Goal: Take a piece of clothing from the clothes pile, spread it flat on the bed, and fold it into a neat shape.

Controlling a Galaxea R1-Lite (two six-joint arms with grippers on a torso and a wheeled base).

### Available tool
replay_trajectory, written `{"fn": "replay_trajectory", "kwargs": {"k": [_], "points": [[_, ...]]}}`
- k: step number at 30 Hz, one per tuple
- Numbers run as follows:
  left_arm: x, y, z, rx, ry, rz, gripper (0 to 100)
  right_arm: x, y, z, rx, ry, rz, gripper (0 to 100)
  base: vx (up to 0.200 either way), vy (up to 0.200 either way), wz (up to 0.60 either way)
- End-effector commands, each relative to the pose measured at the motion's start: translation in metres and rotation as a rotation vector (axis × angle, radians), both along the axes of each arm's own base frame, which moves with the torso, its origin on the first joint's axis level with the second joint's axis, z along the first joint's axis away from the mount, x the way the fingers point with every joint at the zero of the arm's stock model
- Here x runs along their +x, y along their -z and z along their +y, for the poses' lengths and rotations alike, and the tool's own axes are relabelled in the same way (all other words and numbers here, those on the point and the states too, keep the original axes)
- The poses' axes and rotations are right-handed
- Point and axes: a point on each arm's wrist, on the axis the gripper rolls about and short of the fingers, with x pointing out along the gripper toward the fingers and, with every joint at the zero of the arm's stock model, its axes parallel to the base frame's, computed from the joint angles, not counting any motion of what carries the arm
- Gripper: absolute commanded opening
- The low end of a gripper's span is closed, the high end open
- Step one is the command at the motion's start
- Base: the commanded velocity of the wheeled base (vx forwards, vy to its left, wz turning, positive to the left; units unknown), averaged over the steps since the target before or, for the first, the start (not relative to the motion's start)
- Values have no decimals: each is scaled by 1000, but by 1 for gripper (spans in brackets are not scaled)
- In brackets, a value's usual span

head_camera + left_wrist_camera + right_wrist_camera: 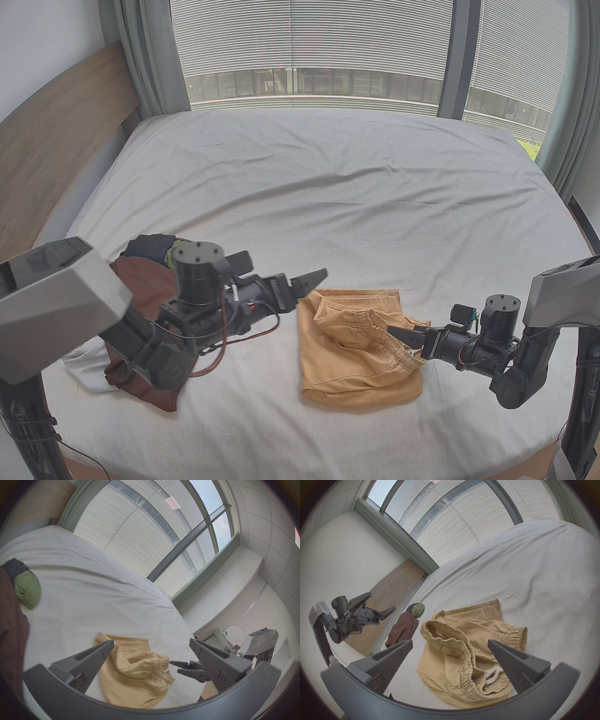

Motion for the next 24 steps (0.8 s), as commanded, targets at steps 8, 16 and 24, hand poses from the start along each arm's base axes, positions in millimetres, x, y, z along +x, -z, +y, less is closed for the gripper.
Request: {"fn": "replay_trajectory", "kwargs": {"k": [8, 16, 24], "points": [[-14, 5, 78, -26, -73, -6, 100, 36, 20, 24, 10, -74, -68, 100, 0, 0, 0], [-17, 14, 82, -44, -72, -39, 100, 54, 30, 37, -1, -101, -117, 100, 0, 0, 0], [-14, 24, 86, -45, -86, -37, 100, 53, 35, 50, -8, -170, -141, 100, 0, 0, 0]]}}
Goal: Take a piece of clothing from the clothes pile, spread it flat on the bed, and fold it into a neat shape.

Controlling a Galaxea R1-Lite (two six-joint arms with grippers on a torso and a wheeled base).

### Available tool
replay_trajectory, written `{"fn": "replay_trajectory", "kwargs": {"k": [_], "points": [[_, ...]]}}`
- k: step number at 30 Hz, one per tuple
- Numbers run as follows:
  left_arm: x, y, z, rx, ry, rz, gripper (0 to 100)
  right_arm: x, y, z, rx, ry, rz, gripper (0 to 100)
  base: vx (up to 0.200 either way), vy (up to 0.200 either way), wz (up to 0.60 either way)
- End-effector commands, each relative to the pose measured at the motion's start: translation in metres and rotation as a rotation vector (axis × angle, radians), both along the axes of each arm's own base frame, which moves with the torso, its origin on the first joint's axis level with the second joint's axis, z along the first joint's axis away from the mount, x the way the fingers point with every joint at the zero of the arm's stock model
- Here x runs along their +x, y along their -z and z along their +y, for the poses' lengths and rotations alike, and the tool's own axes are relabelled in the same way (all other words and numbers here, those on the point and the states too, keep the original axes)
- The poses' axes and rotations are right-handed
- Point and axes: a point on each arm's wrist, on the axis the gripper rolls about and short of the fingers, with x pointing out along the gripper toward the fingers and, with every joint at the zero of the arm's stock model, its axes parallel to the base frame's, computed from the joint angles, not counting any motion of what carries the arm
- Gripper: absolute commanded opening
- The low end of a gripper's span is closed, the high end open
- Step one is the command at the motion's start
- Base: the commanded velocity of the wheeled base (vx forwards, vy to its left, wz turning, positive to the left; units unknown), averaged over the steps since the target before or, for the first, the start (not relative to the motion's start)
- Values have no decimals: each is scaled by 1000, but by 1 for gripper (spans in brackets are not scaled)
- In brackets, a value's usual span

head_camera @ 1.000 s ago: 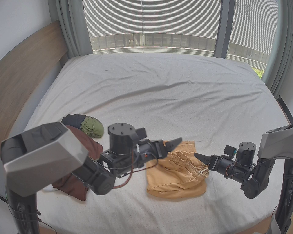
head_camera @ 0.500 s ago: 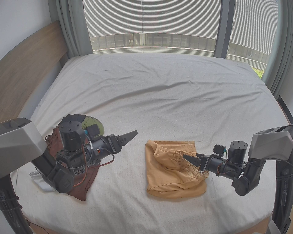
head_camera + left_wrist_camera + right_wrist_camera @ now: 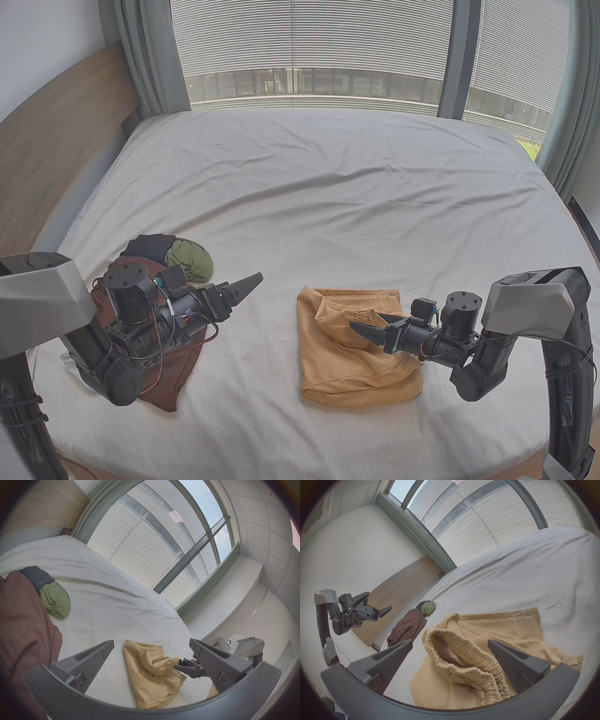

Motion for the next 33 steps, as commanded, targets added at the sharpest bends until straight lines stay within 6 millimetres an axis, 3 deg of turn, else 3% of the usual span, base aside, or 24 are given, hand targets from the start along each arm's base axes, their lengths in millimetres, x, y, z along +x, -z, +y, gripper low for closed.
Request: {"fn": "replay_trajectory", "kwargs": {"k": [1, 2, 13, 19, 33], "points": [[2, 9, 0, 5, -4, 17, 100, -1, 7, 7, -5, -18, 8, 100, 0, 0, 0], [3, 9, 0, 4, -4, 14, 100, -1, 7, 8, -6, -23, 10, 0, 0, 0, 0], [4, 17, -3, 5, 6, 17, 100, 0, 12, 3, -31, -10, -3, 0, 0, 0, 0], [5, 24, -6, 5, 9, 14, 100, -9, -2, -14, -36, 37, 8, 0, 0, 0, 0], [6, 24, -6, 3, 7, 13, 100, -11, -6, -46, -61, 198, 34, 0, 0, 0, 0]]}}
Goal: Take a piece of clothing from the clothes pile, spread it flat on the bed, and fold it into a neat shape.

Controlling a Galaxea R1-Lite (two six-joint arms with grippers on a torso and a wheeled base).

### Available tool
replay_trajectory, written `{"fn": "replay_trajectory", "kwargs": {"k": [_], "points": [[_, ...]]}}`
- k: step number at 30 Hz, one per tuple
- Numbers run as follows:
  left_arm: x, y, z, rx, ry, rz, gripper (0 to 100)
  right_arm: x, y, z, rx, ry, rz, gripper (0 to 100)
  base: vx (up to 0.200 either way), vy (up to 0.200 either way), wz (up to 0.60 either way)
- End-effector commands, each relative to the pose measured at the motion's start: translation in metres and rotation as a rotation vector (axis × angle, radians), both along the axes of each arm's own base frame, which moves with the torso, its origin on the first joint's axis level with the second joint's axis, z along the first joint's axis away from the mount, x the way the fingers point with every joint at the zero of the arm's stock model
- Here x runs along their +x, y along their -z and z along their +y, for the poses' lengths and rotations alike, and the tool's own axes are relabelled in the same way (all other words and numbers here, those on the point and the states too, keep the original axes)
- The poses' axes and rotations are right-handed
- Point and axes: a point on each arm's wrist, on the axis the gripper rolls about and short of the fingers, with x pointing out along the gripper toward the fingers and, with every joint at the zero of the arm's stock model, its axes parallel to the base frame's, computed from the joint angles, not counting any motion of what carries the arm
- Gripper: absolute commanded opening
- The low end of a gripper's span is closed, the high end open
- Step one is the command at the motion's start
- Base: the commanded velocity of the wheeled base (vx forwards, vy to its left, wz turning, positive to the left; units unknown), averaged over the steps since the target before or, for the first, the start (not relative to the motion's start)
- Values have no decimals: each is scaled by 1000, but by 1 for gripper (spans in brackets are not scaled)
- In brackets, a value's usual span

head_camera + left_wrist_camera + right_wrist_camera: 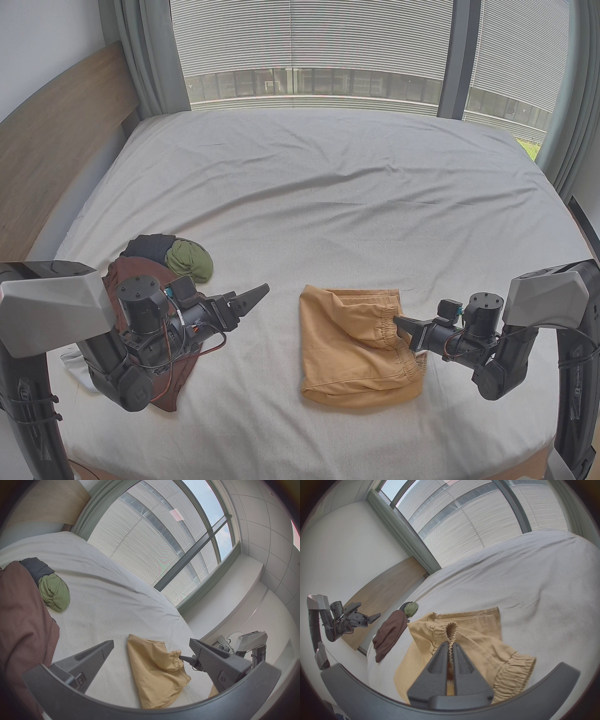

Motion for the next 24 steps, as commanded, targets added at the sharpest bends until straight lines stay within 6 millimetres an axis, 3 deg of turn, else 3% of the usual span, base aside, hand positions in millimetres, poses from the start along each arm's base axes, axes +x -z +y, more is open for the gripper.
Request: {"fn": "replay_trajectory", "kwargs": {"k": [1, 17, 24], "points": [[1, 1, 0, 0, -1, 1, 100, 2, -3, -8, -4, 50, -8, 0, 0, 0, 0], [1, 3, 0, 2, -7, 3, 100, 8, 7, -43, -29, 183, 17, 0, 0, 0, 0], [0, 2, 0, 3, -8, -1, 100, 7, 16, -42, -57, 174, 26, 0, 0, 0, 0]]}}
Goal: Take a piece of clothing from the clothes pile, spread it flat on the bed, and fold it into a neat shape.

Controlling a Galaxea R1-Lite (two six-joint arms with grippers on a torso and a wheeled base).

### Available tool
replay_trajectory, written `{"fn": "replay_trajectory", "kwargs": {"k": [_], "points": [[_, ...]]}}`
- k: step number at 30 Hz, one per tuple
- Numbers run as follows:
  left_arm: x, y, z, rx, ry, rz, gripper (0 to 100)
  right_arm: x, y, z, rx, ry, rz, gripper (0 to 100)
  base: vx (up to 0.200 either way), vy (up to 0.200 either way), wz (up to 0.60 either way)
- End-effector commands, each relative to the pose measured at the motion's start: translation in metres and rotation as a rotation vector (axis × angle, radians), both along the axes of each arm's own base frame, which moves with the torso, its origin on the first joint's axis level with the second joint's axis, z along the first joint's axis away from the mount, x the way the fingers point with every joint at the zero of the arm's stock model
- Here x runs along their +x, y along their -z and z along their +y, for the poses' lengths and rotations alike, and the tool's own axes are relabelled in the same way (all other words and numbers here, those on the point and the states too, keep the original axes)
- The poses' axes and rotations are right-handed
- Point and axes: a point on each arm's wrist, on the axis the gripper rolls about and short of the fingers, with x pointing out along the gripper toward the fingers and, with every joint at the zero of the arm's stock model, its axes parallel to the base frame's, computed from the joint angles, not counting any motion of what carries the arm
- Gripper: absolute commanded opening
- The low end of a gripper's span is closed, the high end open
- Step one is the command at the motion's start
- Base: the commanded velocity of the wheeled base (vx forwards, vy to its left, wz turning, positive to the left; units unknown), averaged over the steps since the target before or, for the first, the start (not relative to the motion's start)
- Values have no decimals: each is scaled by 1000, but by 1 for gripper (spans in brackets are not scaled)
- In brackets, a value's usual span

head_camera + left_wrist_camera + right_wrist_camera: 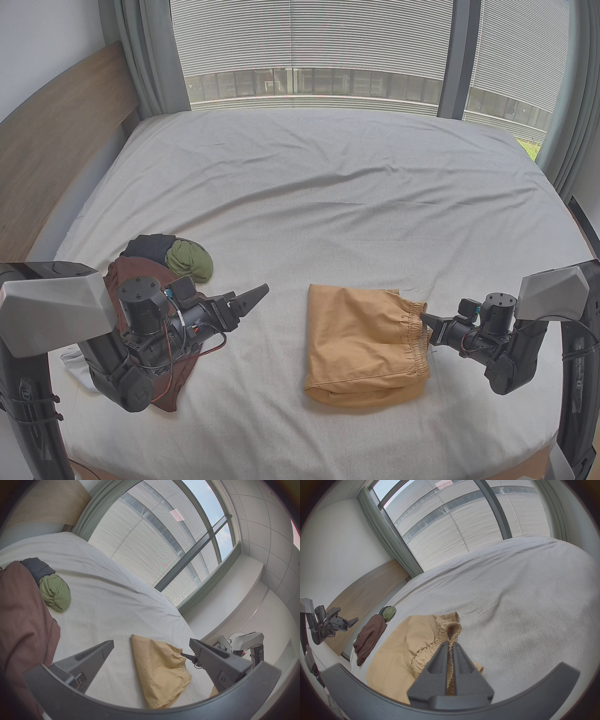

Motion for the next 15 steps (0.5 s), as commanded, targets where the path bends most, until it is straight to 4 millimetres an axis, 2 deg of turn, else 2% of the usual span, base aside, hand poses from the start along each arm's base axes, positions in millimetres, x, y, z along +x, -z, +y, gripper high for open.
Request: {"fn": "replay_trajectory", "kwargs": {"k": [1, 2, 5, 13, 15], "points": [[0, 1, 0, 1, 0, 2, 100, -1, 6, 2, -3, -6, 16, 0, 0, 0, 0], [0, 1, 0, 1, 0, 2, 100, -1, 6, 2, -3, -6, 16, 100, 0, 0, 0], [0, 1, 0, 1, 0, 2, 100, -2, 3, 3, -1, -9, 12, 100, 0, 0, 0], [0, 1, 0, 2, 0, 1, 100, -35, -13, -2, -11, -12, 77, 100, 0, 0, 0], [-1, 1, 0, 4, 2, 3, 100, -46, -11, -3, -15, -13, 122, 100, 0, 0, 0]]}}
